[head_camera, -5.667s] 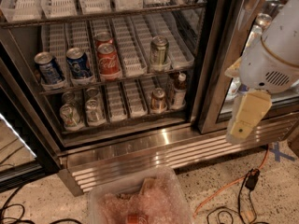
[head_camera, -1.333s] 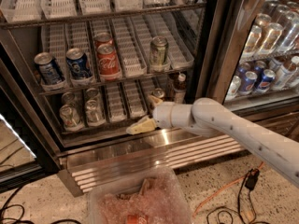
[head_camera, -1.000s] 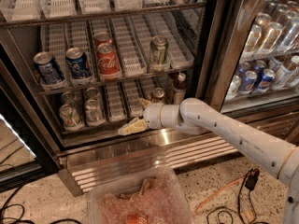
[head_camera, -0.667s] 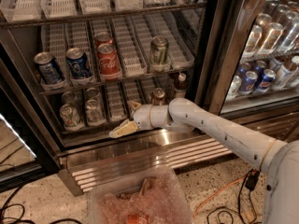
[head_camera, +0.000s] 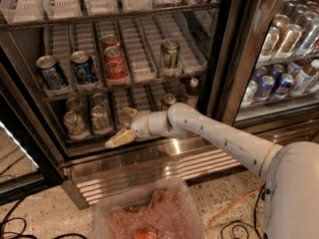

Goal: Pick 7up can from bottom shelf of fridge

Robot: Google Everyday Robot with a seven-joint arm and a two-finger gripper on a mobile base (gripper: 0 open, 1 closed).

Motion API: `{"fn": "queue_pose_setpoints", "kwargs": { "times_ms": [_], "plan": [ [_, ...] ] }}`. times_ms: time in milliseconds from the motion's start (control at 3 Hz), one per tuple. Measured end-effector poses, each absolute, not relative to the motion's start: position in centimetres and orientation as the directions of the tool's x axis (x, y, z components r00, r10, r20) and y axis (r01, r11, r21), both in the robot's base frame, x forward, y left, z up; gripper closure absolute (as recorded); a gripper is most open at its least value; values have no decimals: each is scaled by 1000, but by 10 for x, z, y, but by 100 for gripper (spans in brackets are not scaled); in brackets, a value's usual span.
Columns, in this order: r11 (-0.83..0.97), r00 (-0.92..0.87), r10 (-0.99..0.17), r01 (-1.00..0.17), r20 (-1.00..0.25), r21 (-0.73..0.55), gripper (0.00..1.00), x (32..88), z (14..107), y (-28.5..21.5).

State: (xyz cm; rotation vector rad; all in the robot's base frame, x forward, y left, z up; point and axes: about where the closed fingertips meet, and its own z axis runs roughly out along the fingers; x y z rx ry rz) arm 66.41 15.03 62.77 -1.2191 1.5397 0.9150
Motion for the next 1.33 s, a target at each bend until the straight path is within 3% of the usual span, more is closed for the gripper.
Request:
{"fn": "queue_pose_setpoints", "kwargs": {
  "times_ms": [1333],
  "plan": [
    [95,-49,-236,-995,-970,27,0,678,610,212]
  ]
}}
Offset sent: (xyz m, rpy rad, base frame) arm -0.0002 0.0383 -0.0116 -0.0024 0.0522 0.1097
